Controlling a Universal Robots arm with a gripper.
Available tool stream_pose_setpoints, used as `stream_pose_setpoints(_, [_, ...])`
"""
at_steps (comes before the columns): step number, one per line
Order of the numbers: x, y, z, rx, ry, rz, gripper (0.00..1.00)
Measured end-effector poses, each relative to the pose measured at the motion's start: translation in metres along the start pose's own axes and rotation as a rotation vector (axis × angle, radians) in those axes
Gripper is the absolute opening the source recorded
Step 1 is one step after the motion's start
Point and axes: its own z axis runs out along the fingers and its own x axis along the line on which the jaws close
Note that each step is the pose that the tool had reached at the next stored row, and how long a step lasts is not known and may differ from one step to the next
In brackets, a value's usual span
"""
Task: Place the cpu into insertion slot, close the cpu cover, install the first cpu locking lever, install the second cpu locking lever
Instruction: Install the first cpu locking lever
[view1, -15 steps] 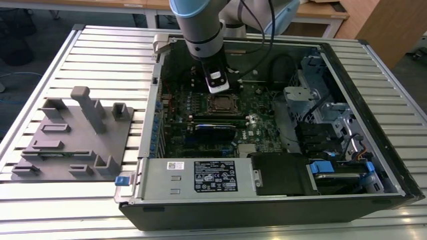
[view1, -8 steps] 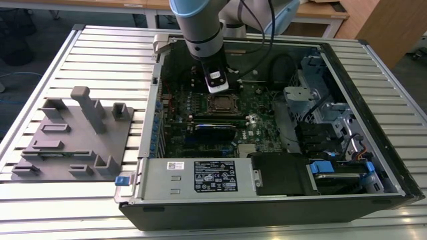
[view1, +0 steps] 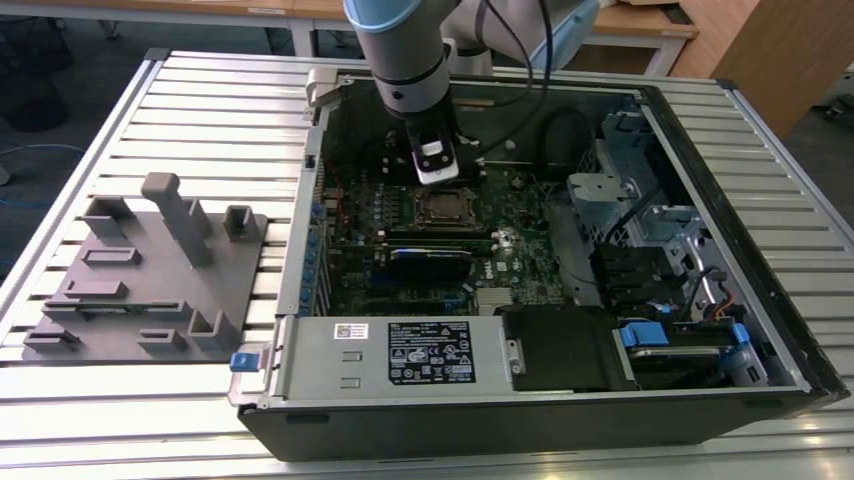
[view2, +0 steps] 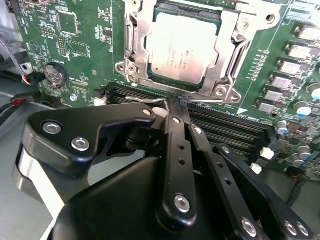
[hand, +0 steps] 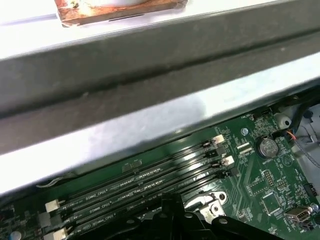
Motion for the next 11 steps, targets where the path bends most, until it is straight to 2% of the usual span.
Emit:
stream_pose_setpoints(8, [-0.0039, 0.003, 0.002, 0.0057, -0.0086, 0.03, 0.1])
stream_pose_setpoints(11, [-0.0039, 0.003, 0.0019, 0.0061, -0.0089, 0.031, 0.1])
